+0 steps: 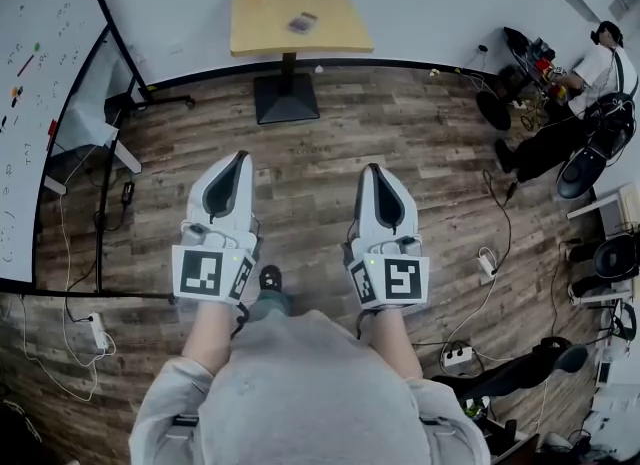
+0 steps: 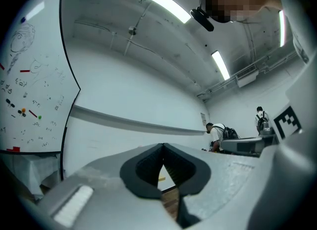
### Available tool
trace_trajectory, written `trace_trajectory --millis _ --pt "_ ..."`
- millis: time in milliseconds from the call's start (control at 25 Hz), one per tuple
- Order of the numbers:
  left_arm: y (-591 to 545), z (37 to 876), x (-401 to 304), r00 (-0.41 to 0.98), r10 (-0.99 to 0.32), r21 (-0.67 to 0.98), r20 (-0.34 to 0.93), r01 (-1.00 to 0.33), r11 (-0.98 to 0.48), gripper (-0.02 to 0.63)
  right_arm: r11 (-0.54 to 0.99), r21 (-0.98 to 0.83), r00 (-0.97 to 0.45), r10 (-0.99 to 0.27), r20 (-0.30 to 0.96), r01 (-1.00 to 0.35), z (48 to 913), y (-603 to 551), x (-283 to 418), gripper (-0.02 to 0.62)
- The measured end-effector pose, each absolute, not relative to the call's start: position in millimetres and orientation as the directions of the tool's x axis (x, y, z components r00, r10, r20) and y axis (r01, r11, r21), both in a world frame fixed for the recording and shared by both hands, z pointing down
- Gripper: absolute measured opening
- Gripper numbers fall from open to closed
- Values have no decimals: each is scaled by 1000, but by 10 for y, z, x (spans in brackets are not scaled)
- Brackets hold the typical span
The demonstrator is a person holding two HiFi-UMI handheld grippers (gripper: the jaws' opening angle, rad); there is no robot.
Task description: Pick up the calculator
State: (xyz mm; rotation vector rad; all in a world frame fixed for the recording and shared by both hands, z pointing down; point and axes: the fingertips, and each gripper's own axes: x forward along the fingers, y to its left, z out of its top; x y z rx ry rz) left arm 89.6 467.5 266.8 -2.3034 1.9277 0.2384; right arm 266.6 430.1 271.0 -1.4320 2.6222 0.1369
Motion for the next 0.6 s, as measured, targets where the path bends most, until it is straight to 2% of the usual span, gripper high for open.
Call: trace_trajectory --millis 600 --pt "3871 2563 238 210 -951 2 -228 -976 -216 6 526 -4 -513 -830 -218 -850 2587 3567 2011 2"
